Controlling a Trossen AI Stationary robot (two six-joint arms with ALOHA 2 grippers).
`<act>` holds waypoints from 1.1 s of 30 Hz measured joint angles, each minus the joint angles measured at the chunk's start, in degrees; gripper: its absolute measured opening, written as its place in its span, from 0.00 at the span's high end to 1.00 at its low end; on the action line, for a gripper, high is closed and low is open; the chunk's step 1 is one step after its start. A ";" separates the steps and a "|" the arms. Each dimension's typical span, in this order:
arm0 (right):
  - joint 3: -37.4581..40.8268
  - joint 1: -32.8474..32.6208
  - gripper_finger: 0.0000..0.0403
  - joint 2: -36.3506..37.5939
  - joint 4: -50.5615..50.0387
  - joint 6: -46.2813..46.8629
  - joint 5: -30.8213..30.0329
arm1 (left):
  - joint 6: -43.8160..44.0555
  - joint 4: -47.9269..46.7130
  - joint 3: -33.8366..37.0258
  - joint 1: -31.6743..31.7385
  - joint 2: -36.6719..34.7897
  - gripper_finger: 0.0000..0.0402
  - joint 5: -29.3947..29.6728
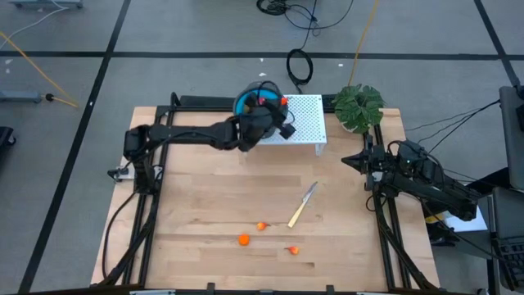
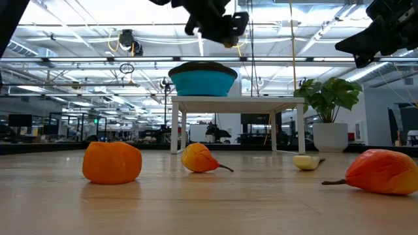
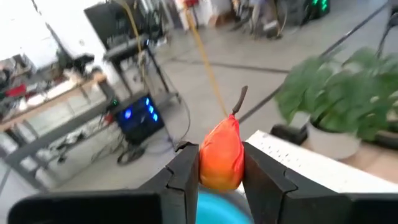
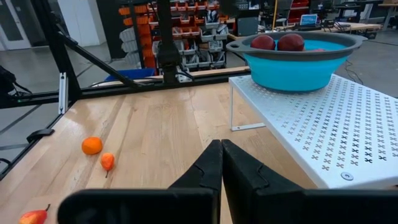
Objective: Pick & Place Fruit
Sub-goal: Put the orange peach into the blue strainer bowl on the shelf
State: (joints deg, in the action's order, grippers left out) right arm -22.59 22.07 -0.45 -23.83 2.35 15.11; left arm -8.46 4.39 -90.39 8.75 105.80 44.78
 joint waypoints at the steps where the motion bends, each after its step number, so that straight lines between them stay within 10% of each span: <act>1: 0.00 0.00 0.99 0.00 0.00 0.00 -0.02 | 0.94 -1.04 0.00 0.54 0.00 0.74 -0.02; 28: 0.00 0.00 0.99 0.00 -0.02 -0.02 -0.22 | 19.45 -21.93 0.00 3.77 -3.39 0.63 -8.71; 33: 0.00 0.02 0.99 0.00 -0.02 -0.01 -0.26 | 19.71 -22.30 0.03 1.37 -7.35 0.63 -20.50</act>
State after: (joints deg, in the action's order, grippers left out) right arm -22.59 22.09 -0.45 -23.86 2.34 14.86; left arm 11.25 -17.92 -90.36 10.12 98.45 24.28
